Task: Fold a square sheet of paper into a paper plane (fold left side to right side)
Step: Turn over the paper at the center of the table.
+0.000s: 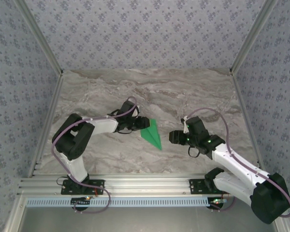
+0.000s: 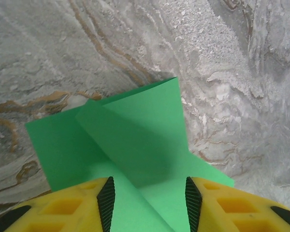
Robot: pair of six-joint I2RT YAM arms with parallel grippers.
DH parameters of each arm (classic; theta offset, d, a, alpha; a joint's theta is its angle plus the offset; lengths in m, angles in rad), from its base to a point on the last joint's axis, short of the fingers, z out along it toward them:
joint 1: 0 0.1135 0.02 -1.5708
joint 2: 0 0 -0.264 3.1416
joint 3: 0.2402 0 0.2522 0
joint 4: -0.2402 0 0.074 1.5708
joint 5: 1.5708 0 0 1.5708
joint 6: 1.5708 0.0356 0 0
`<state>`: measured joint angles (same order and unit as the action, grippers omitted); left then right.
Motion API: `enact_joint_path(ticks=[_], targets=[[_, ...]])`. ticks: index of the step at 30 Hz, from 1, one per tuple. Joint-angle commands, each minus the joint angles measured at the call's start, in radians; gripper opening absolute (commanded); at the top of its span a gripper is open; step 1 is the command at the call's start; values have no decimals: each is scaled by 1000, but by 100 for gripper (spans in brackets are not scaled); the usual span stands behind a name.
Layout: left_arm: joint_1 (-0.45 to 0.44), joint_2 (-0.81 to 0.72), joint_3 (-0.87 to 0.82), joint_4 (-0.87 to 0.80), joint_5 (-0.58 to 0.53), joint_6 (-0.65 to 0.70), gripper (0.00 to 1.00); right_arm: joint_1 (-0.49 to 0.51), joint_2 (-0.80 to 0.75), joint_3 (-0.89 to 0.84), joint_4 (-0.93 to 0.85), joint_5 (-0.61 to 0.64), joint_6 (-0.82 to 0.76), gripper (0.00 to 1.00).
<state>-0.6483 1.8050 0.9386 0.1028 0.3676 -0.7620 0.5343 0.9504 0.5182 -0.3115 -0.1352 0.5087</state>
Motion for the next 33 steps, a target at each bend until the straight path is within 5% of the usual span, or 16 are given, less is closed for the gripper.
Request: enact_joint_path(ticks=[1,15,23,27,33], targets=[[-3,29,38,11,37,-13,43,-7,-18,-15,-11,-3,17,63],[-2,71,59,42,62,-37,45,-17,-23,-15,-17,-9,13,64],[-3,97,63,170,126,-89,31,-32,-24,-20,-6,-43,16,64],[-2,82,80,178,133,-85,18,-80,-35,-51,69,-163,45,72],[17,-29,64,171,144,-76,3,-231,-36,-158,347,-535,150,96]])
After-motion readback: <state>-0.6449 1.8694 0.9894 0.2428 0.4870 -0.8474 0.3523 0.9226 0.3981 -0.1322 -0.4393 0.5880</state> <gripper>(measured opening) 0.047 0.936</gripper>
